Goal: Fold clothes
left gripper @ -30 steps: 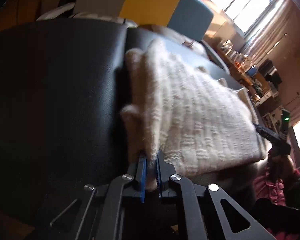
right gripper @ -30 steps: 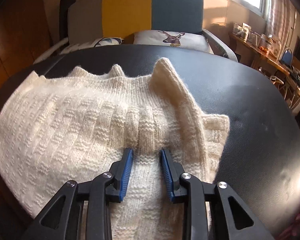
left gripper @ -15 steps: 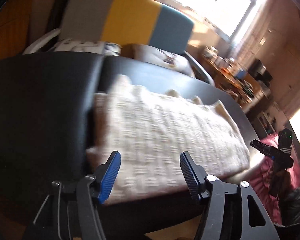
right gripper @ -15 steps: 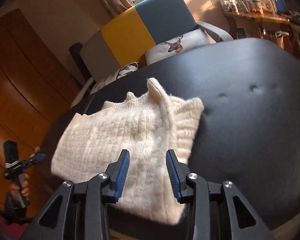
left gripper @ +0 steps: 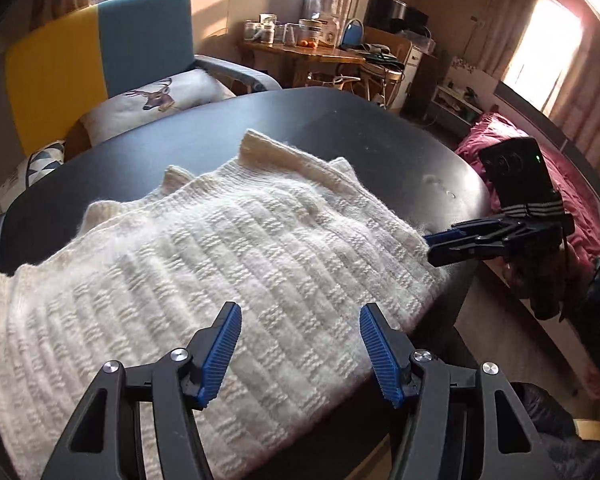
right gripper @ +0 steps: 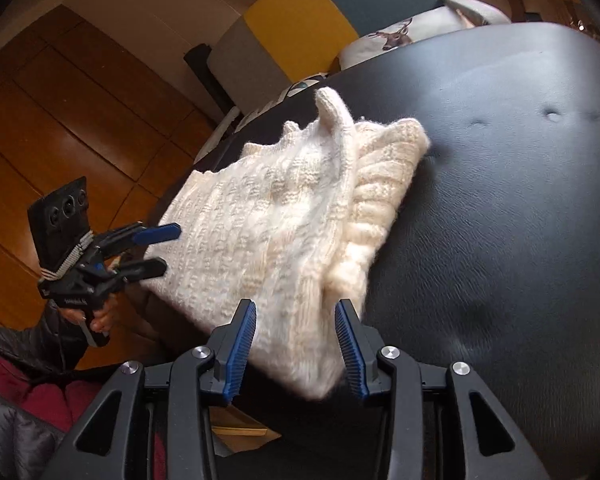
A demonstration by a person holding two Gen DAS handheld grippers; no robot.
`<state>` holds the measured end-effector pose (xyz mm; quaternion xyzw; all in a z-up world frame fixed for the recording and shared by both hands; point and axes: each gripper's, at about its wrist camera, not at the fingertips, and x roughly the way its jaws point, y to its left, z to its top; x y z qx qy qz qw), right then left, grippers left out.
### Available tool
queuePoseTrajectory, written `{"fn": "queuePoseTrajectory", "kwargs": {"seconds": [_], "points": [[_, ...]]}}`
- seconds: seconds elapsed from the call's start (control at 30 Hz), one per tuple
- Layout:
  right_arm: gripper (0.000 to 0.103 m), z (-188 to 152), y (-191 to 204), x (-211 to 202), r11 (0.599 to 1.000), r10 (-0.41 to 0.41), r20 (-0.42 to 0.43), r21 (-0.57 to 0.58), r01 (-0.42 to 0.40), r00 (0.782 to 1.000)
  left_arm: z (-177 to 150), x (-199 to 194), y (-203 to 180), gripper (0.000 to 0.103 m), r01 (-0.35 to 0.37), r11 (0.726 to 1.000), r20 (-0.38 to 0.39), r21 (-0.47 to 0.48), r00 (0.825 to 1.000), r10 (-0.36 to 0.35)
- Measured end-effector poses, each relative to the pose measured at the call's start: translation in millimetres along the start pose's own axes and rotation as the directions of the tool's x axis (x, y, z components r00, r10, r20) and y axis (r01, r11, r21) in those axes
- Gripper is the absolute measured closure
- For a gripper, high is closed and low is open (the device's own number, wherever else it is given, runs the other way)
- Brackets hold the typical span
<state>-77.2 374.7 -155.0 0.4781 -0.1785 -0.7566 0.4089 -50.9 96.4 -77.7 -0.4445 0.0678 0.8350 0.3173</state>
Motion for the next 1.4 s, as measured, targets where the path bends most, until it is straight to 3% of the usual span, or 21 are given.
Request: {"fn": "queuePoseTrajectory", "kwargs": {"seconds": [0.1,0.2,0.3,0.33,0.4,0.47,0.53,0.63,0.7,0.8,0.9,0.97,1.13,1.2,1.33,1.37,1.4], "points": [[0.06,8.7,-3.7,16.1,0.991,0.132,-0.11,0.015,-0.131,0.985,-0.8,16.9,-3.0,0.04,0.01,1.0,-0.031,0.022,0.999,-0.009],[0.059,9.9,7.6,26.8,0.957,0.279,-0.274,-0.006,-0.291,0.921,-4.2,27.4,-3.0,0.04,0.008,0.999,-0.054,0.049,0.999,-0.006],[0.059,6.2,20.1,35.7,0.945,0.281,-0.444,-0.029,-0.327,0.851,-9.8,34.6,-2.6,0.04,0.018,0.997,-0.081,0.081,0.997,-0.012],[0.059,2.6,19.2,38.7,0.953,0.246,-0.48,-0.037,-0.3,0.842,-12.6,36.2,-4.4,0.04,0.014,0.994,-0.088,0.106,0.996,-0.005],[0.085,-5.2,16.0,44.7,0.971,0.166,-0.543,-0.056,-0.233,0.823,-17.2,37.2,-8.1,0.04,0.005,0.988,-0.095,0.153,0.995,0.009],[0.085,-13.1,12.7,50.7,0.983,0.085,-0.602,-0.08,-0.167,0.794,-20.8,36.9,-11.1,0.04,-0.001,0.982,-0.097,0.19,0.995,0.019],[0.085,-18.4,16.1,47.6,0.984,0.07,-0.573,-0.094,-0.15,0.817,-18.4,34.4,-8.2,0.04,0.017,0.987,-0.095,0.163,0.995,-0.001],[0.081,-22.8,22.2,32.1,0.99,0.048,-0.492,-0.095,-0.108,0.869,-11.4,28.9,-1.4,0.04,0.053,0.994,-0.082,0.099,0.996,-0.045],[0.067,-25.6,26.3,21.5,0.993,0.031,-0.434,-0.093,-0.079,0.9,-1.0,20.8,6.6,0.04,0.084,0.996,-0.046,0.042,0.996,-0.082],[0.066,-11.7,30.9,-0.2,0.996,-0.04,-0.291,-0.093,0.014,0.956,15.4,12.9,18.1,0.04,0.107,0.994,0.01,-0.022,0.994,-0.107],[0.066,9.6,33.1,-16.6,0.996,-0.072,-0.143,-0.063,0.064,0.987,29.3,18.7,24.7,0.04,0.083,0.996,0.031,-0.045,0.996,-0.081],[0.066,26.3,35.9,-19.6,0.988,-0.148,-0.034,-0.049,0.147,0.988,34.0,24.8,26.3,0.04,0.095,0.994,0.036,-0.06,0.995,-0.093],[0.066,72.7,29.8,22.0,0.967,-0.253,0.042,0.0,0.254,0.966,34.6,43.0,21.8,0.04,0.093,0.994,0.006,-0.057,0.996,-0.093],[0.066,91.4,27.3,39.2,0.956,-0.294,0.069,0.021,0.293,0.953,33.1,46.2,18.8,0.04,0.097,0.994,-0.001,-0.049,0.995,-0.097],[0.066,111.8,20.4,65.1,0.937,-0.35,0.034,-0.002,0.35,0.936,31.9,46.8,17.2,0.04,0.106,0.994,-0.001,-0.035,0.994,-0.107],[0.076,114.7,18.7,68.3,0.928,-0.371,0.03,-0.019,0.372,0.928,32.1,46.1,18.1,0.04,0.108,0.993,0.006,-0.039,0.994,-0.108],[0.093,117.5,17.0,71.6,0.919,-0.392,0.027,-0.037,0.393,0.919,32.5,44.3,19.6,0.04,0.109,0.993,0.02,-0.045,0.994,-0.108]]}}
